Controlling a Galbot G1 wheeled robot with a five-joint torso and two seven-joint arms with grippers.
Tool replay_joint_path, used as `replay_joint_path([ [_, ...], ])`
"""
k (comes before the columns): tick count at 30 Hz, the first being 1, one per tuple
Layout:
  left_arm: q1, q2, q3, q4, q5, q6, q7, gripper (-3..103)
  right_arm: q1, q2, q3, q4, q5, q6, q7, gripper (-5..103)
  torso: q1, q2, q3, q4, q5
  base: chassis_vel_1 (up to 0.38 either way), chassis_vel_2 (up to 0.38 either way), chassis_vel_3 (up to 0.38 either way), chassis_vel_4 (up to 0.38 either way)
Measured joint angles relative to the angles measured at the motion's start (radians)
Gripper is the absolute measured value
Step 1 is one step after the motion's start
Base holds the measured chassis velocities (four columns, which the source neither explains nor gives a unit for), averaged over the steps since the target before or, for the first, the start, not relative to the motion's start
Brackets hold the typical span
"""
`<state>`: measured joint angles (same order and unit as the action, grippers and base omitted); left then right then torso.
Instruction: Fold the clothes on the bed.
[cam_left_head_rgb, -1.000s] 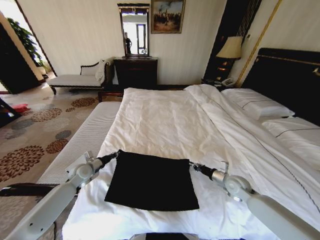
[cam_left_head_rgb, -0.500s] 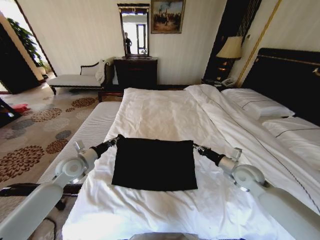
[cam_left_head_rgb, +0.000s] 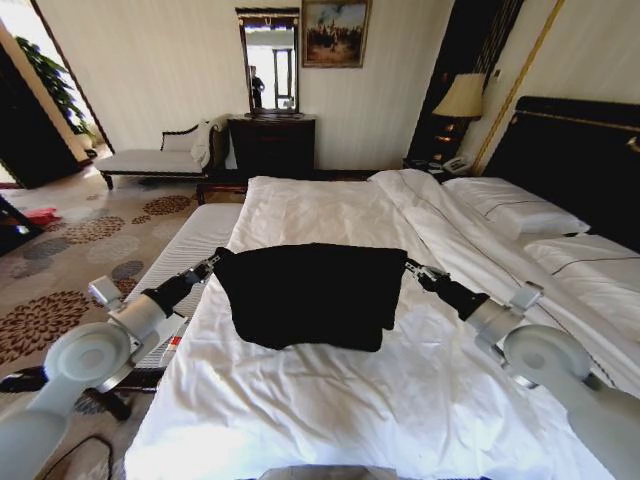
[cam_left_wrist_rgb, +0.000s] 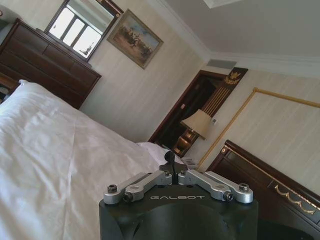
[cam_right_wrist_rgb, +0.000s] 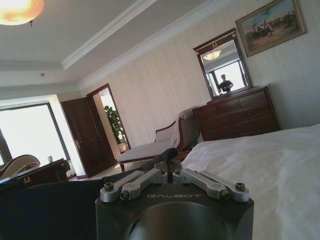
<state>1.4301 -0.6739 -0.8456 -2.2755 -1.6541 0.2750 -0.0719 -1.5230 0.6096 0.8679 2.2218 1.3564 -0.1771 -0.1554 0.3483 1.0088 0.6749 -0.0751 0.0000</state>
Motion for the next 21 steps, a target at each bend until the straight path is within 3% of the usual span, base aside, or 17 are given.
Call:
replay_joint_path([
  [9, 0.117, -0.058, -0.147, -0.089, -0.026, -0.004, -0.010, 0, -0.175, 0.016, 0.154, 0.096, 0.048, -0.007, 0.010, 0, 0.000, 0.000, 0.000, -0.0002, 0.0000, 0.000, 0.000, 0.000, 0.000],
  [13, 0.312, -0.138, -0.253, -0.169, -0.022, -0.005, 0.007, 0, -0.290, 0.053, 0.242, 0.176, 0.103, -0.025, 0.053, 0, 0.000, 0.000, 0.000, 0.0004, -0.0002, 0.000, 0.000, 0.000, 0.000],
  [21, 0.442, -0.193, -0.286, -0.227, -0.011, -0.006, -0.004, 0, -0.440, 0.118, 0.343, 0.283, 0.113, -0.050, 0.091, 0, 0.000, 0.000, 0.000, -0.0004, -0.0002, 0.000, 0.000, 0.000, 0.000],
])
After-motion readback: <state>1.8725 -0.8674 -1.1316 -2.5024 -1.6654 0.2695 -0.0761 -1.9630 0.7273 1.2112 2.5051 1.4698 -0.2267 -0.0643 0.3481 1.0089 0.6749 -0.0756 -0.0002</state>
